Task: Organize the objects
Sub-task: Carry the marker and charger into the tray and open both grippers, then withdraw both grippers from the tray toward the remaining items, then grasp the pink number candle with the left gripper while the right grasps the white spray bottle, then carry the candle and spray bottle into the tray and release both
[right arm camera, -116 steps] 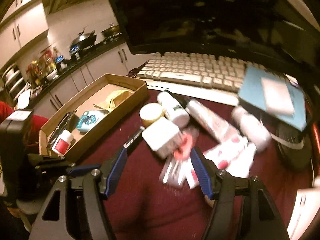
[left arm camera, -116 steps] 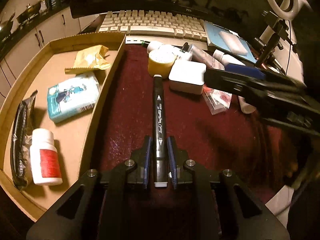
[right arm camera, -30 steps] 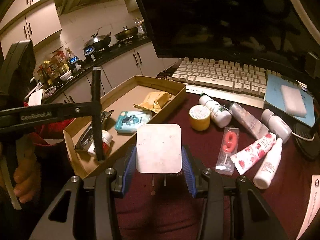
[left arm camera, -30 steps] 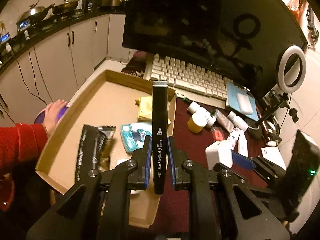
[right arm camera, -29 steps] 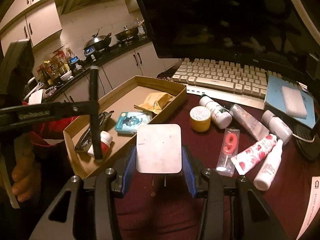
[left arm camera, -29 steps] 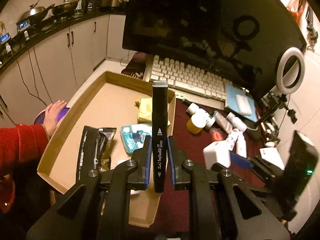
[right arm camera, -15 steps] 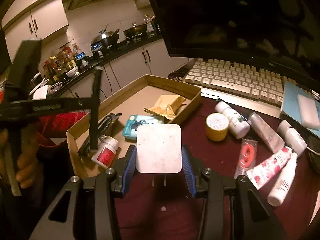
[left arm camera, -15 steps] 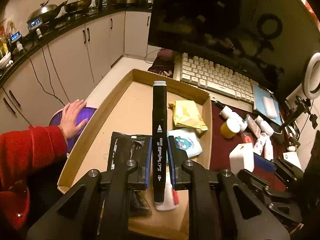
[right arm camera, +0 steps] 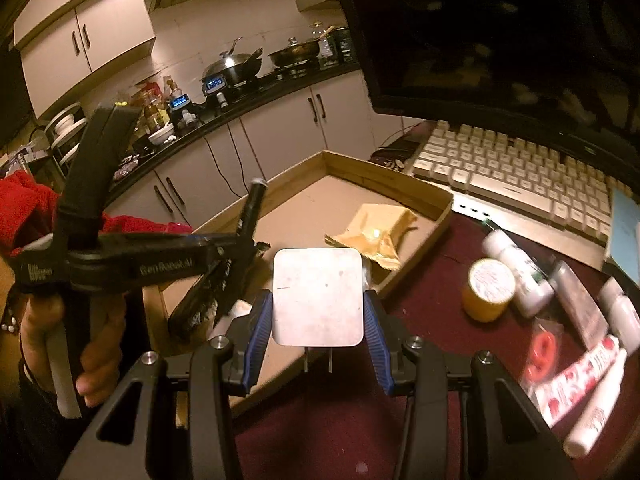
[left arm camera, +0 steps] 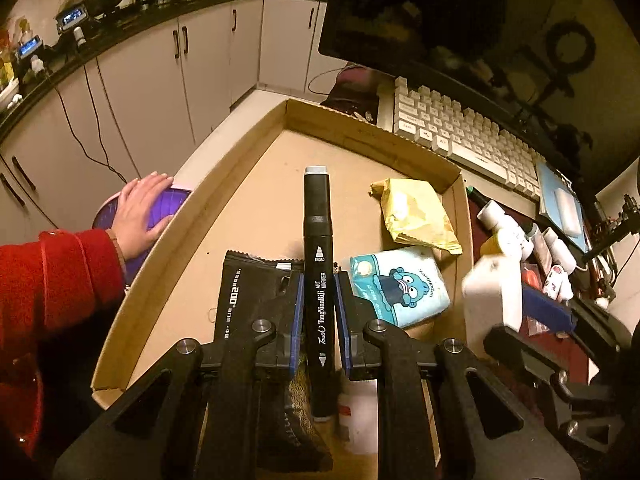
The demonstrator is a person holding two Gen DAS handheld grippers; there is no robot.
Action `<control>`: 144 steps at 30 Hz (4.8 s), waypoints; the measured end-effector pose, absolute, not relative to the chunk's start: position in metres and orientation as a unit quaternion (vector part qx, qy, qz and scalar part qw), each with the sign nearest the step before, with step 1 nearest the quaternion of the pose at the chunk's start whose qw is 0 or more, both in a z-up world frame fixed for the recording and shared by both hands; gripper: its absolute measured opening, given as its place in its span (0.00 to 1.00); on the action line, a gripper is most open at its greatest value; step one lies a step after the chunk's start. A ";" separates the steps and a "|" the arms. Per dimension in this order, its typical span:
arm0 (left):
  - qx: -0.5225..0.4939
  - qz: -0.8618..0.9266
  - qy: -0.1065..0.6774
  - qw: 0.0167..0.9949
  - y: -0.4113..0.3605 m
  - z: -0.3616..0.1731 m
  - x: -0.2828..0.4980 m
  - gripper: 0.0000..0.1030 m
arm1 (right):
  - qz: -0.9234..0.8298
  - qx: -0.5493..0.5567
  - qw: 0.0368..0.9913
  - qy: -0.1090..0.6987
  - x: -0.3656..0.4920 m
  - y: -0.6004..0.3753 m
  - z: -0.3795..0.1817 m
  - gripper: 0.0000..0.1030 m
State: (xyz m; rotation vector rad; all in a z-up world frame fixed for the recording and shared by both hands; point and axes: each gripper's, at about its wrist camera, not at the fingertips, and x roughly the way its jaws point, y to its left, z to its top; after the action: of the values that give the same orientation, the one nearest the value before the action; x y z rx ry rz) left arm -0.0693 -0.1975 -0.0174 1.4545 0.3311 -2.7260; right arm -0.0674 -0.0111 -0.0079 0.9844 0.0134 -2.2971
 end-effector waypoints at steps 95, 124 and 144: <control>0.482 -0.858 0.044 -0.170 0.018 -0.029 -0.075 0.43 | -0.894 0.413 0.075 -0.157 -0.051 0.210 -0.047 0.53; 0.487 -0.862 0.006 -0.142 0.029 -0.058 -0.088 0.27 | -0.890 0.441 0.053 -0.104 -0.023 0.205 -0.061 0.28; 0.443 -0.885 -0.018 -0.143 0.002 -0.062 -0.041 0.26 | -0.883 0.454 0.075 -0.087 -0.017 0.190 -0.057 0.28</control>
State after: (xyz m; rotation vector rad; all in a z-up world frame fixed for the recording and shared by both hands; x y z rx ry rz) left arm -0.0410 0.0018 -0.0622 1.5341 -0.0621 -3.0653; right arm -0.0173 0.1896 -0.0568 1.3630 -0.2595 -2.6495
